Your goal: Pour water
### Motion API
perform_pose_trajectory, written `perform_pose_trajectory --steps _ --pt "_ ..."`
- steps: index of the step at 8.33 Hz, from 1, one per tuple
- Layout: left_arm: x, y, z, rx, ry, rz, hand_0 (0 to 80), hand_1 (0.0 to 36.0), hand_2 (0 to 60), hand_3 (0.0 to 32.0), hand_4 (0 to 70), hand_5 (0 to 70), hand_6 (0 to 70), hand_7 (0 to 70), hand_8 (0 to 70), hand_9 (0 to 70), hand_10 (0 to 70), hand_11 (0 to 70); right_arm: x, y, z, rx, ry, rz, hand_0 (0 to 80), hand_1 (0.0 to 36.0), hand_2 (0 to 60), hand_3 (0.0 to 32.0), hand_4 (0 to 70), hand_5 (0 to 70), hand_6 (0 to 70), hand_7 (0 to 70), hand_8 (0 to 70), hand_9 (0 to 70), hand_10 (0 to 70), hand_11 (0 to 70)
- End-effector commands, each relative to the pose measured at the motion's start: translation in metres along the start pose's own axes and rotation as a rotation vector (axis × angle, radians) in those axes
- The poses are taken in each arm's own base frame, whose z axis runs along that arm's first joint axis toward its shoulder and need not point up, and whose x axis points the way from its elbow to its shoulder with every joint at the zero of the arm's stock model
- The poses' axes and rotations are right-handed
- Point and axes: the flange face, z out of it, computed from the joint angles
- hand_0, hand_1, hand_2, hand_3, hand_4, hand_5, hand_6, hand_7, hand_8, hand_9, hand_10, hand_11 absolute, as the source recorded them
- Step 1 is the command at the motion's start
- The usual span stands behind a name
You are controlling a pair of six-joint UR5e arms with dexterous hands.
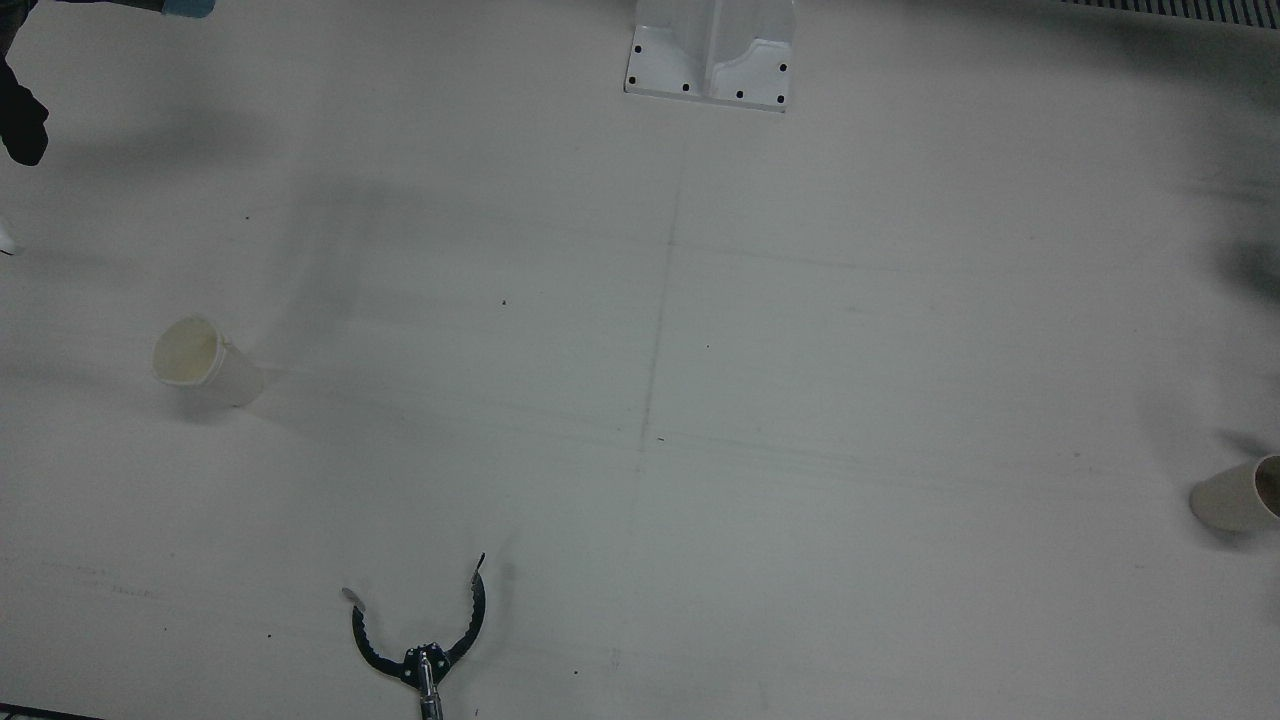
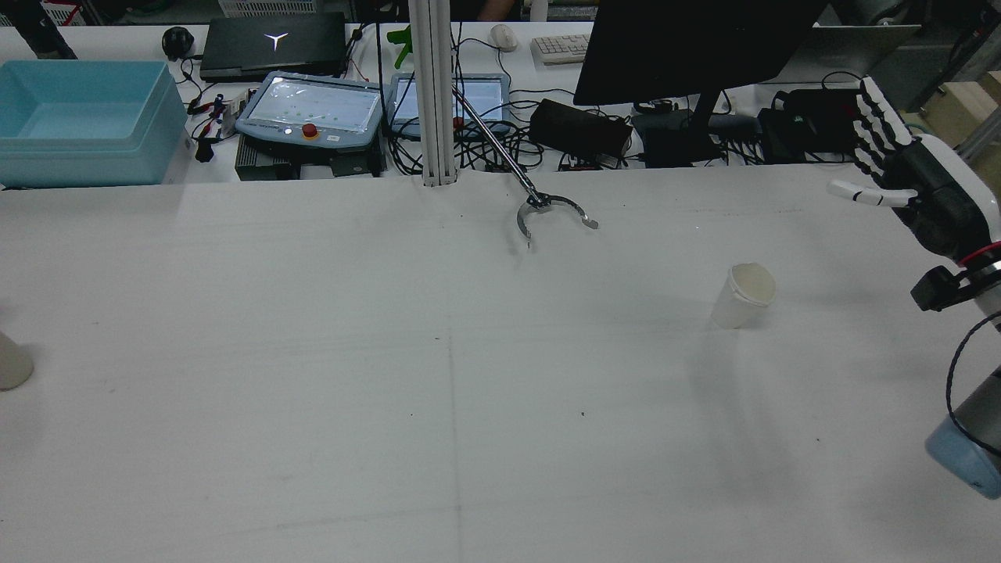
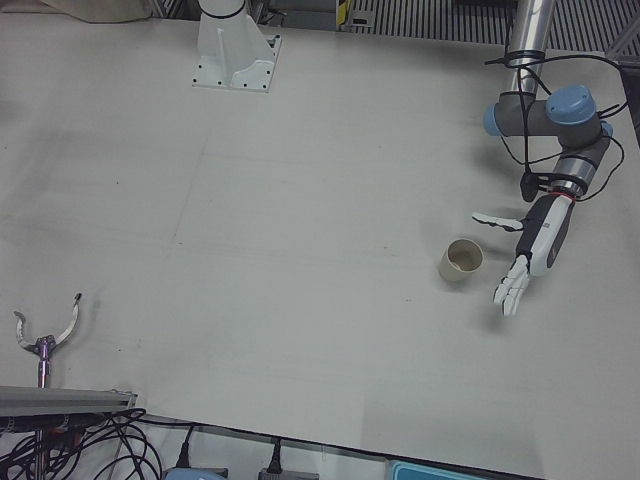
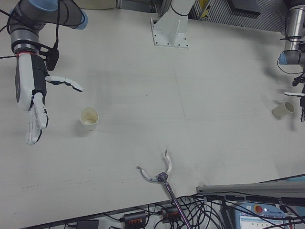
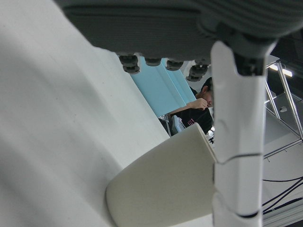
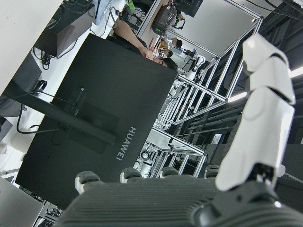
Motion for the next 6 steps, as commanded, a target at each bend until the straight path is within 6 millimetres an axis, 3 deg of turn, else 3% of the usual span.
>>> perform_pose_trajectory --steps 1,2,3,4,6 --pt "-0.041 0.01 0.012 -0.017 -0.03 -0.008 70.0 14.8 0.0 0.0 12.6 0.0 1.3 0.0 0.0 0.0 3.7 8.2 0.002 0.002 0.002 -0.003 0.002 -0.006 47.6 19.1 19.7 24.8 0.0 5.0 1.1 0.9 1.5 0.1 0.0 0.0" --pt "-0.048 0.019 0.026 -0.029 -0.022 -0.019 73.0 15.8 0.0 0.0 11.9 0.0 1.1 0.0 0.0 0.0 3.7 8.4 0.003 0.002 0.002 -0.004 0.003 -0.005 47.6 19.0 19.4 24.8 0.0 5.0 1.2 1.2 1.7 0.4 0.0 0.0" --pt "-0.047 0.024 0.037 -0.039 -0.015 -0.022 79.7 19.6 0.0 0.0 11.1 0.0 1.3 0.0 0.0 0.0 4.0 9.1 0.002 0.001 0.001 -0.002 0.002 -0.006 47.5 18.8 19.1 25.4 0.0 4.9 1.2 1.1 1.5 0.1 0.0 0.0" --pt "-0.048 0.025 0.042 -0.041 -0.014 -0.024 80.0 19.1 0.0 0.0 12.0 0.0 1.4 0.0 0.0 0.0 3.9 9.0 0.002 0.001 0.001 -0.002 0.002 -0.005 47.4 18.6 19.1 25.0 0.0 5.0 1.6 1.3 1.6 0.3 0.0 0.0" --pt "-0.052 0.018 0.038 -0.025 -0.024 -0.046 80.0 20.4 0.0 0.0 13.2 0.0 2.4 0.0 0.0 0.0 4.1 9.3 0.003 0.002 0.001 -0.003 0.004 -0.006 47.2 18.3 18.7 24.8 0.0 4.9 1.5 1.0 1.6 0.3 0.0 0.0"
